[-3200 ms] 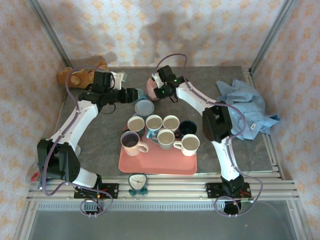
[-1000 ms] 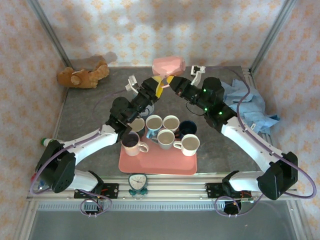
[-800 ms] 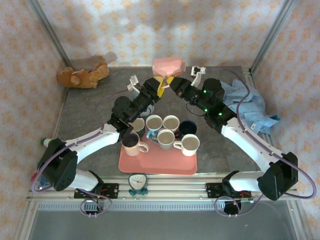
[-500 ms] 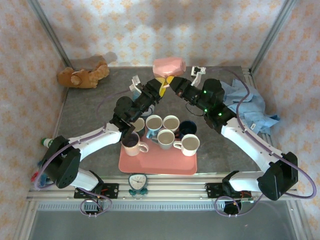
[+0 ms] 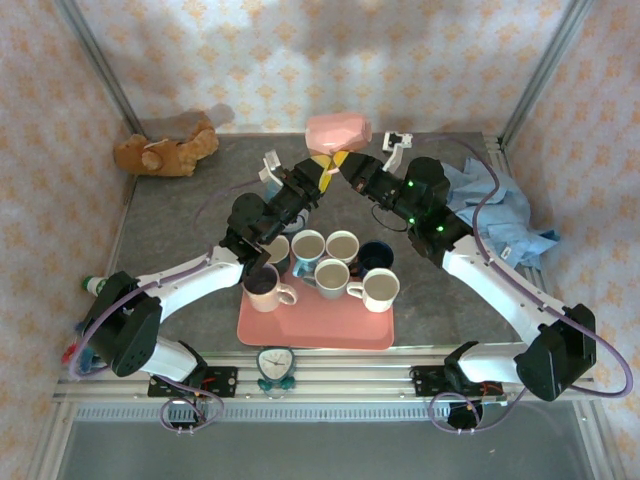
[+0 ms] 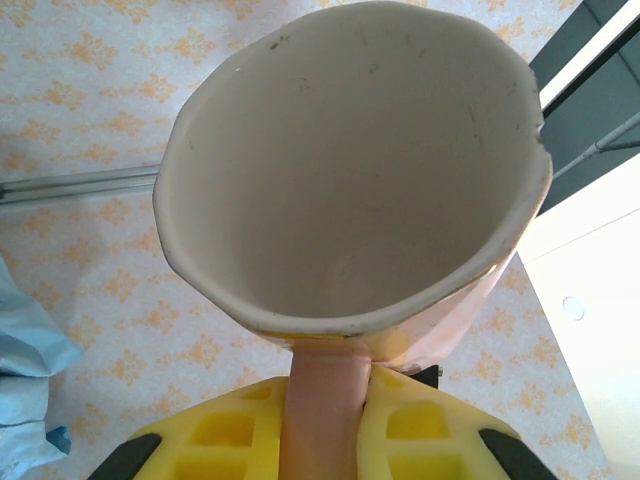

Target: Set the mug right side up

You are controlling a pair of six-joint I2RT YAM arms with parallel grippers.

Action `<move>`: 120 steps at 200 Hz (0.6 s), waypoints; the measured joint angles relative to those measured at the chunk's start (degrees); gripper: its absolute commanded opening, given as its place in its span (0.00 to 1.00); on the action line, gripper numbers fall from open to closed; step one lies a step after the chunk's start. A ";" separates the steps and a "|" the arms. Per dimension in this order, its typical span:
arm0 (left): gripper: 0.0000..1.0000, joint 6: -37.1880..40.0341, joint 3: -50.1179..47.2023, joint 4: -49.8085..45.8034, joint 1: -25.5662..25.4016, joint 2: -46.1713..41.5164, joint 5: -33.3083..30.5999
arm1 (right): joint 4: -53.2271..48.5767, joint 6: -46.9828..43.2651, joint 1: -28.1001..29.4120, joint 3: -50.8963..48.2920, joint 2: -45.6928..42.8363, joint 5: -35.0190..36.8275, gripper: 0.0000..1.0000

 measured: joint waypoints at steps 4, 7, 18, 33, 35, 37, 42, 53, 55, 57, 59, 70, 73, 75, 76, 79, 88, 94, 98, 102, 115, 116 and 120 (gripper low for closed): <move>0.00 0.02 0.00 0.02 0.00 0.00 0.00 | 0.00 -0.04 0.00 0.00 0.00 0.07 0.05; 0.00 0.02 0.00 0.04 0.00 0.00 0.00 | 0.00 -0.09 0.00 0.00 -0.02 0.07 0.07; 0.00 0.24 0.00 0.11 0.00 0.02 0.02 | -0.04 -0.22 0.00 0.00 -0.07 0.11 0.16; 0.00 0.72 0.00 0.50 0.00 0.11 0.04 | -0.07 -1.03 0.04 0.00 -0.22 0.28 0.30; 0.00 0.74 0.00 0.55 -0.02 0.11 0.07 | -0.09 -0.76 0.07 0.00 -0.24 0.35 0.31; 0.00 0.85 0.00 0.55 -0.07 0.11 0.07 | -0.09 -1.20 0.09 -0.02 -0.33 0.33 0.32; 0.00 1.07 0.00 0.72 -0.17 0.11 0.02 | -0.35 -1.42 0.13 -0.09 -0.44 0.48 0.36; 0.00 1.90 0.00 0.59 -0.26 0.11 0.04 | -0.48 -2.67 0.26 -0.44 -0.87 0.63 0.42; 0.00 1.99 0.00 0.59 -0.26 0.11 0.07 | -0.57 -2.43 0.26 -0.52 -0.98 0.72 0.44; 0.00 2.08 0.00 0.48 -0.26 0.11 0.04 | -0.68 -2.75 0.28 -0.55 -1.11 0.76 0.44; 0.00 2.23 0.00 0.33 -0.28 0.11 0.04 | -0.68 -3.10 0.31 -0.63 -1.25 0.74 0.45; 0.00 2.95 0.00 0.02 -0.26 0.11 0.07 | -1.29 -3.50 0.35 -0.76 -1.77 0.96 0.49; 0.00 3.19 0.00 -0.11 -0.26 0.11 0.07 | -1.36 -3.82 0.37 -0.79 -1.92 0.96 0.50; 0.00 3.37 0.00 -0.11 -0.26 0.11 0.09 | -1.49 -3.85 0.37 -0.79 -2.01 0.96 0.50; 0.00 3.43 0.00 -0.11 -0.26 0.11 0.09 | -1.62 -3.87 0.37 -0.79 -2.05 0.98 0.51; 0.00 3.61 0.00 -0.24 -0.28 0.11 0.09 | -1.68 -4.17 0.37 -0.81 -2.19 0.98 0.52; 0.00 4.13 0.00 -0.33 -0.31 0.11 0.17 | -2.12 -4.48 0.37 -0.81 -2.40 1.05 0.54; 0.00 4.50 0.00 -0.42 -0.33 0.11 0.17 | -2.27 -4.76 0.39 -0.81 -2.49 1.18 0.55; 0.00 4.70 0.00 -0.48 -0.33 0.11 0.20 | -2.43 -4.83 0.37 -0.81 -2.56 1.20 0.56; 0.00 5.03 0.00 -0.52 -0.33 0.11 0.20 | -2.62 -5.01 0.37 -0.81 -2.58 1.22 0.56; 0.00 5.66 0.00 -0.85 -0.33 0.11 0.20 | -3.10 -5.20 0.37 -0.81 -2.58 1.40 0.57; 0.00 5.68 0.00 -0.90 -0.33 0.11 0.20 | -3.13 -5.20 0.37 -0.81 -2.58 1.40 0.58; 0.00 5.84 0.00 -0.96 -0.33 0.11 0.20 | -3.28 -5.25 0.37 -0.81 -2.58 1.42 0.58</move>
